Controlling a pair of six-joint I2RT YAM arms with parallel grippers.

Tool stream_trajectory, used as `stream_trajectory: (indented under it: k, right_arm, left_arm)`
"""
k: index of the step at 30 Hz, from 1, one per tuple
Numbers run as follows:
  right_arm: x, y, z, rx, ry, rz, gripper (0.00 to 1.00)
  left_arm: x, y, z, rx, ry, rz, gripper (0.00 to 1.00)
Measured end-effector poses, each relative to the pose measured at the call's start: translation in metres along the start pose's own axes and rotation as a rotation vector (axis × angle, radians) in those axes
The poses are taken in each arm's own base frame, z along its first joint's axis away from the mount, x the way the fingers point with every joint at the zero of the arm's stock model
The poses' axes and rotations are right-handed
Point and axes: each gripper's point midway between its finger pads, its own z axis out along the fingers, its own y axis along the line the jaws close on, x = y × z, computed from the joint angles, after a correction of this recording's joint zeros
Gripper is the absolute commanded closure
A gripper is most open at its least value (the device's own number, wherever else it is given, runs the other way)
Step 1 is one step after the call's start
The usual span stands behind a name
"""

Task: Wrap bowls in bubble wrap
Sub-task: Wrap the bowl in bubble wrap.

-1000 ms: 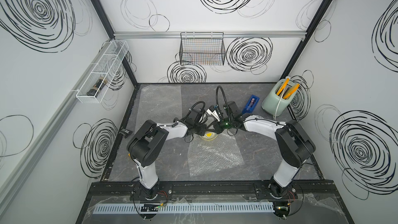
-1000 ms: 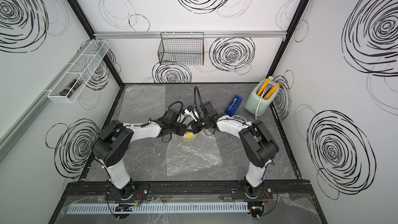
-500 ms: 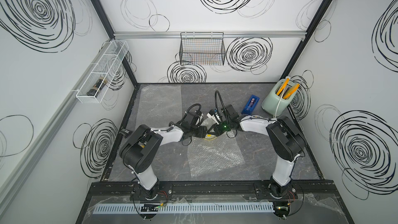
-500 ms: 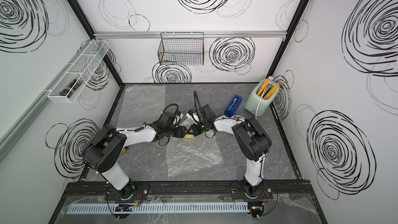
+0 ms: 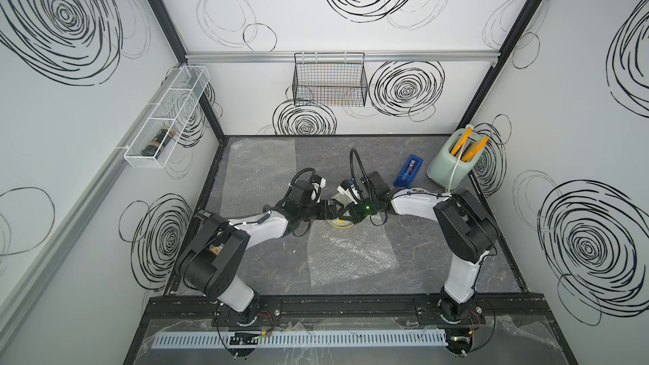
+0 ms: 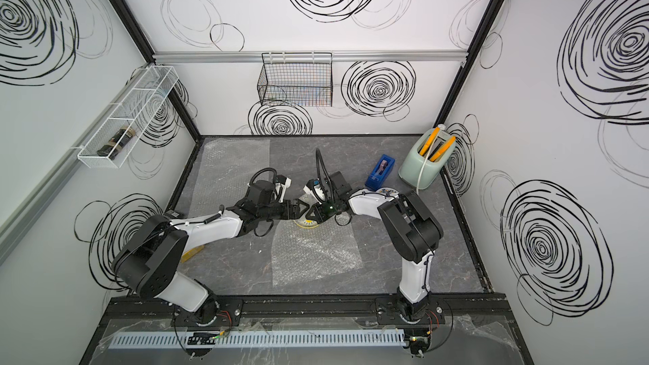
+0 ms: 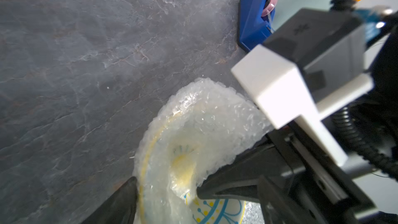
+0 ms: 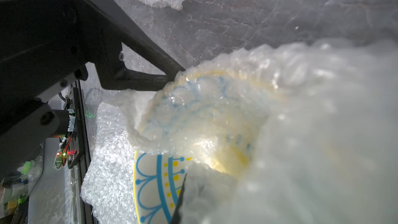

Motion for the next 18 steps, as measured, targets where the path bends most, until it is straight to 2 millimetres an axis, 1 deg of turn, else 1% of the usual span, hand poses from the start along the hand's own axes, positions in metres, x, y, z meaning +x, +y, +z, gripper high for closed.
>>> stream_trajectory:
  k: [4,7,13,15,18]
  right_arm:
    - [0.0,0.0,0.0,-0.001,-0.001,-0.008,0.98]
    - [0.001,0.0,0.0,-0.001,0.001,-0.008,0.97]
    - [0.001,0.0,0.0,-0.001,0.001,-0.008,0.96]
    - [0.002,0.0,0.0,-0.001,0.003,-0.007,0.94]
    - [0.003,0.0,0.0,-0.001,0.008,-0.002,0.87]
  left_arm:
    - [0.006,0.008,0.009,-0.01,0.018,-0.011,0.18]
    - [0.011,0.017,0.015,-0.036,0.033,-0.021,0.19]
    - [0.011,0.023,0.025,-0.076,0.038,-0.004,0.21]
    - [0.011,0.024,0.028,-0.09,0.04,0.001,0.22]
    - [0.012,0.028,0.034,-0.117,0.046,0.012,0.24]
